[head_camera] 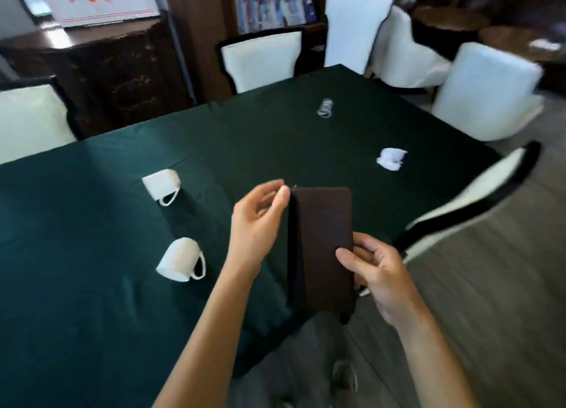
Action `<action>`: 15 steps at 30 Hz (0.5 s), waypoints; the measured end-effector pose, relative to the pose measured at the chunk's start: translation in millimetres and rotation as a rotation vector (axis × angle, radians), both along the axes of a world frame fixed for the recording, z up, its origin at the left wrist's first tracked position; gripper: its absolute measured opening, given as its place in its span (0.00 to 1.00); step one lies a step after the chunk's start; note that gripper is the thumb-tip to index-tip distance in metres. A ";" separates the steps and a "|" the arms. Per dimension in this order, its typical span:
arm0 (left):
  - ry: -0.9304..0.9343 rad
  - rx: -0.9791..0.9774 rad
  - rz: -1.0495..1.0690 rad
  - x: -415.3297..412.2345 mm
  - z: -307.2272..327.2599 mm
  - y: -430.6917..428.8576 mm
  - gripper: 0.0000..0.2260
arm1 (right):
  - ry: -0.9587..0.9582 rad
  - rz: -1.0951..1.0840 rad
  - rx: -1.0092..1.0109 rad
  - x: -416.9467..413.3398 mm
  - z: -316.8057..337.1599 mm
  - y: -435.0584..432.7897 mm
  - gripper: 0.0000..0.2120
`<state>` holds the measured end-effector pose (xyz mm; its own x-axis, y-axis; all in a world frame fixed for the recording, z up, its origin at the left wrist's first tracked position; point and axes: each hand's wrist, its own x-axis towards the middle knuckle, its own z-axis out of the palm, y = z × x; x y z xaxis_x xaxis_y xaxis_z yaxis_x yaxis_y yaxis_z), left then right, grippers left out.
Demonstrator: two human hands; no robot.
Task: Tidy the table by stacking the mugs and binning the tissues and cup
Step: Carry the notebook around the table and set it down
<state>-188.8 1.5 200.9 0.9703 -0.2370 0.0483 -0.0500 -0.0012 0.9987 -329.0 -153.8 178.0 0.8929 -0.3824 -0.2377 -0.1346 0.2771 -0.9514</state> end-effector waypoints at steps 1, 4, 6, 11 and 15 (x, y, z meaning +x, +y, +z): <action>-0.035 -0.021 -0.062 -5.9 15.5 -12.1 0.09 | -0.008 -0.017 -0.019 -17.9 5.3 -3.1 0.12; -0.048 -0.031 -0.300 -34.2 52.2 -49.6 0.14 | -0.053 -0.075 -0.089 -66.2 18.3 -13.5 0.13; -0.039 -0.050 -0.424 -58.6 65.5 -70.8 0.15 | -0.102 -0.145 -0.090 -94.5 24.5 -21.1 0.12; 0.150 -0.204 -0.564 -135.8 75.5 -125.0 0.10 | -0.176 -0.369 -0.066 -175.6 39.9 -47.4 0.13; 0.267 -0.220 -0.743 -217.5 68.3 -169.7 0.13 | -0.201 -0.591 -0.061 -244.3 49.6 -75.6 0.13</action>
